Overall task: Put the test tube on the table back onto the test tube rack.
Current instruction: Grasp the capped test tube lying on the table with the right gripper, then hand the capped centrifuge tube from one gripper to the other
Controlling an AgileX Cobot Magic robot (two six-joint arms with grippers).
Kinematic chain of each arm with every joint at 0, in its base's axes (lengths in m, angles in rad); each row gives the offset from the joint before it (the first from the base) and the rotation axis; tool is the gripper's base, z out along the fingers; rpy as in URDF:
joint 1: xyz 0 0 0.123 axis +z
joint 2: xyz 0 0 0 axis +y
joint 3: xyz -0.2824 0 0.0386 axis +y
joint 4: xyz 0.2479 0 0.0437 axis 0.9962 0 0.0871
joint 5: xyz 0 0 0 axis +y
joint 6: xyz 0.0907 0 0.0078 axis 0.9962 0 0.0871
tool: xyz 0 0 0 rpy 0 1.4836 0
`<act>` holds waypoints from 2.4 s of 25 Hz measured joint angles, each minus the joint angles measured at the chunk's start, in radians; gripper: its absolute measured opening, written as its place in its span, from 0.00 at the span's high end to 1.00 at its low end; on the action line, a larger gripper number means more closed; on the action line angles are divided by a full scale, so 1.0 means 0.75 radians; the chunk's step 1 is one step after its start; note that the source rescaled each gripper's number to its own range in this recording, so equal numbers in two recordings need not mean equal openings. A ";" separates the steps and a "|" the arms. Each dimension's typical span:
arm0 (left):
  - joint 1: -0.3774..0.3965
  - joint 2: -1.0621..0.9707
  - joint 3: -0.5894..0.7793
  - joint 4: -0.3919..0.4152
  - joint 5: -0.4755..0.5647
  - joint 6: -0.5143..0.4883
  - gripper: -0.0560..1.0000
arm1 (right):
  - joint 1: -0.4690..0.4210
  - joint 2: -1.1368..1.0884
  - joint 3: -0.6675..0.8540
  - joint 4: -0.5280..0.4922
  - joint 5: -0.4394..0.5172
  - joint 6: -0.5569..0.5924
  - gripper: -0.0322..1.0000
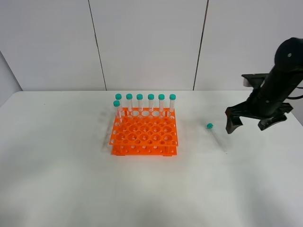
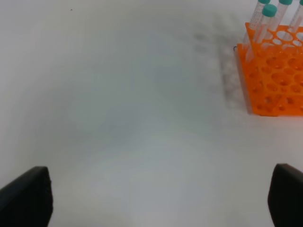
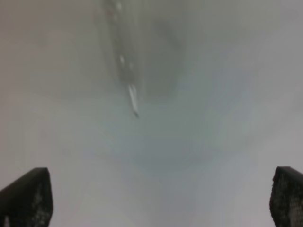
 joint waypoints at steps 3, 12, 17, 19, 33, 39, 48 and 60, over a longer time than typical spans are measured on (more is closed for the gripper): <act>0.000 0.000 0.000 0.000 0.000 0.000 0.00 | 0.022 0.101 -0.031 0.004 -0.121 0.000 0.00; 0.000 0.000 0.000 0.000 0.000 0.000 0.00 | 0.022 0.326 -0.036 0.004 -0.304 0.005 0.00; 0.000 0.000 0.000 0.000 0.000 0.000 0.00 | 0.022 0.370 -0.036 0.005 -0.343 0.005 0.00; 0.000 0.000 0.000 0.000 0.000 0.000 0.00 | 0.022 0.380 -0.036 0.009 -0.346 -0.009 0.00; 0.000 0.000 0.000 0.000 0.000 0.000 0.00 | 0.053 0.409 -0.036 0.030 -0.367 -0.044 0.11; 0.000 -0.002 0.000 0.000 0.000 0.000 0.00 | 0.053 0.411 -0.036 0.034 -0.361 -0.044 0.92; 0.000 -0.002 0.000 0.000 0.000 0.000 0.00 | 0.053 0.284 -0.036 0.034 -0.235 -0.102 0.95; 0.000 -0.002 0.000 0.000 0.000 0.000 0.00 | 0.061 -0.319 -0.023 0.227 0.021 -0.389 0.95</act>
